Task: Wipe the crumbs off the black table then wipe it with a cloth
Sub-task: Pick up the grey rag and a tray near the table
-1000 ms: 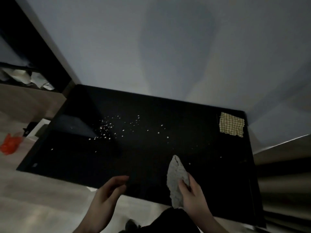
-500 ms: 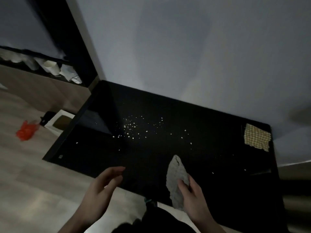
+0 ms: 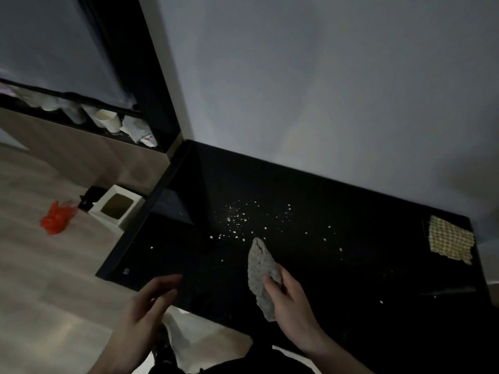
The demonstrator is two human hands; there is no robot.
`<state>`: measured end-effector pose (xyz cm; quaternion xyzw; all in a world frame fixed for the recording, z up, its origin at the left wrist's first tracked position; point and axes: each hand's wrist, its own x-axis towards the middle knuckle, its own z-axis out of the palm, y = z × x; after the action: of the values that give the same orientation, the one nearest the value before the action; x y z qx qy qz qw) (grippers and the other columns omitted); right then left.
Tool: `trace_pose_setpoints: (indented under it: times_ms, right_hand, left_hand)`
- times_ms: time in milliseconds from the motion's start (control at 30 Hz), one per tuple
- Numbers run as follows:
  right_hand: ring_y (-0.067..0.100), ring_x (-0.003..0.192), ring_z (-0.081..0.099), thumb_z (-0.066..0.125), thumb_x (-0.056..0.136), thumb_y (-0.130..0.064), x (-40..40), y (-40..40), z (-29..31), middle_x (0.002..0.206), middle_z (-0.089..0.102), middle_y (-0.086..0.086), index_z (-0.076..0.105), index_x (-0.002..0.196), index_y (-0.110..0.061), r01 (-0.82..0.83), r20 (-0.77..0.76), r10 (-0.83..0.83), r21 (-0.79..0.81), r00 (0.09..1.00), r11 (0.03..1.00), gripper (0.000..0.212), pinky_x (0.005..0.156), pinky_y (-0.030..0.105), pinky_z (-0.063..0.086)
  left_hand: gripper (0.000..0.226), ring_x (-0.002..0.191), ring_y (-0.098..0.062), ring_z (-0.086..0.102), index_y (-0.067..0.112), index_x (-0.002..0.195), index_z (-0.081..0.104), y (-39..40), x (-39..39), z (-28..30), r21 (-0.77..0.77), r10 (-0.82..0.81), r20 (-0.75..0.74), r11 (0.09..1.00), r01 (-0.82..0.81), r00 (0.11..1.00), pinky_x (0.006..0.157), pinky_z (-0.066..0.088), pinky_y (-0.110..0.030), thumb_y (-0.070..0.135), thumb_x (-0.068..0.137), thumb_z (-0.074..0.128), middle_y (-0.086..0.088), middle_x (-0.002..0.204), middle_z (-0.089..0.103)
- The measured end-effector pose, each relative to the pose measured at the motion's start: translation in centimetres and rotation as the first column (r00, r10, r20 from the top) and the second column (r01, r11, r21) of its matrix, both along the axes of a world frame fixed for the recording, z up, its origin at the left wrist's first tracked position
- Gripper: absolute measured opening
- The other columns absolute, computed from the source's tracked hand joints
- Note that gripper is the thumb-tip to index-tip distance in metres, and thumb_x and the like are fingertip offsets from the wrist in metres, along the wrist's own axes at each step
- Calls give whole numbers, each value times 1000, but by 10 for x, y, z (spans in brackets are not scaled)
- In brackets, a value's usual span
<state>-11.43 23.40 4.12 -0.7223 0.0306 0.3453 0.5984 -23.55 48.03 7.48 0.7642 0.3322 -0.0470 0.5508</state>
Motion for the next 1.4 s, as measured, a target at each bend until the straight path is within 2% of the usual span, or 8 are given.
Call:
trace_pose_setpoints:
  times_ms: [367,500,567,667,867,1033,1267,1400]
  right_hand:
    - [-1,106,72,59,105,-19,-80,136,-10,110,78,-19,70,116,-41,291,22,-290,-136,957,947,27,91,24,54]
    - [15,110,73,59,104,-21,-106,152,-9,115,78,-8,69,124,-38,354,3,-357,-140,934,925,28,97,43,58]
    - [29,98,76,59,104,-17,-112,155,-9,105,79,1,70,120,-34,388,10,-390,-128,921,913,26,87,48,62]
    - [19,97,76,58,105,-16,-111,161,-12,104,80,-2,70,118,-35,398,17,-399,-123,917,909,26,85,39,61]
    - [7,103,74,57,105,-19,-83,197,-28,107,78,-12,70,119,-37,273,9,-274,-125,962,954,26,84,27,58]
    - [2,109,71,54,107,-19,-56,238,-18,114,76,-14,69,123,-33,241,41,-239,-63,970,968,26,87,19,57]
    - [-2,104,70,55,106,-20,-36,315,-39,113,74,-11,65,123,-36,317,67,-311,-138,948,938,25,75,10,55]
    - [-8,96,68,53,107,-21,-11,370,-64,107,73,-15,62,125,-37,338,147,-311,-227,939,913,25,72,10,55]
  left_hand:
    - [24,105,2,67,32,110,74,186,-30,-29,-52,-256,-35,966,254,966,85,49,-5,17,93,66,17,111,73]
    - [22,103,2,67,31,108,75,224,-28,-28,-30,-263,-15,965,262,965,90,52,-21,16,95,63,15,109,73]
    - [22,100,5,66,31,106,74,231,-19,-24,-16,-244,16,970,244,970,87,50,-13,17,95,62,17,108,73]
    - [22,99,6,66,32,106,74,230,-10,-23,-10,-244,31,970,245,969,80,47,-3,16,95,62,17,106,73]
    - [23,109,3,65,28,113,72,246,-26,-38,-23,-249,2,968,249,969,93,51,-19,17,97,61,13,113,73]
    - [23,105,7,64,28,105,75,303,-38,-57,17,-204,-75,978,206,976,84,43,0,12,96,61,18,109,74]
    - [37,104,-10,69,32,98,76,415,-4,-125,-28,-165,-236,986,163,958,96,52,-35,49,71,58,15,102,76]
    - [28,95,-21,71,39,84,76,478,37,-210,-46,-175,-355,984,170,918,86,56,-32,53,69,57,4,90,77]
